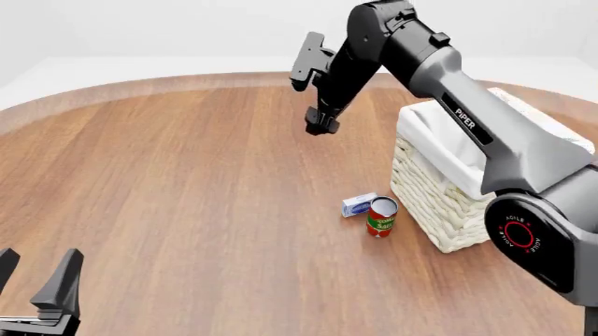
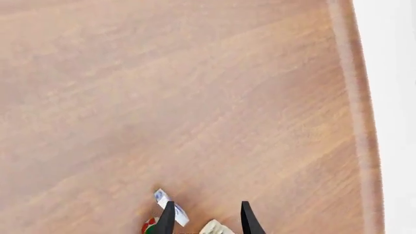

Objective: Pick up the alphabet soup and the cream cheese box, and put them in the basket.

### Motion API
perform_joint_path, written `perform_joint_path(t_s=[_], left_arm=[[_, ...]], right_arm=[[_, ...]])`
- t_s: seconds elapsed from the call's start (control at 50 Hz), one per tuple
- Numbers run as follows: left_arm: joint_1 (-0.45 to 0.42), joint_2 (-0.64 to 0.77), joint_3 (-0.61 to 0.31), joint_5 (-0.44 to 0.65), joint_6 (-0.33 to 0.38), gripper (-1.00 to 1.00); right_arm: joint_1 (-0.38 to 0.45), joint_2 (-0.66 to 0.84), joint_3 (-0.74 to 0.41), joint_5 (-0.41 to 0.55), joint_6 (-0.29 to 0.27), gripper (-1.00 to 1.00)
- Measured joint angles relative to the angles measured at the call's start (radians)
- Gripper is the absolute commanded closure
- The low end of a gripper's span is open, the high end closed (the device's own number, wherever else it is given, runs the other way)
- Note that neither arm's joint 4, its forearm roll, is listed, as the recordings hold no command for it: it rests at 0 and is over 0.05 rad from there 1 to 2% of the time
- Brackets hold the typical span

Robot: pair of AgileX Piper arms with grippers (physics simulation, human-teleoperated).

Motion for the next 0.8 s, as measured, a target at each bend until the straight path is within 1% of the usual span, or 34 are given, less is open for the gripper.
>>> perform_joint_path(t_s=[0.16,0.38,0.8], left_arm=[[0.000,0.000,0.000,0.000,0.000,-1.00],[0.000,0.000,0.000,0.000,0.000,-1.00],[0.000,0.000,0.000,0.000,0.000,-1.00]], right_arm=[[0.002,0.006,0.014,0.006,-0.049,-1.00],[0.005,0.012,0.037,0.008,-0.100,-1.00],[0.022,0.025,0.084,0.008,-0.170,-1.00]])
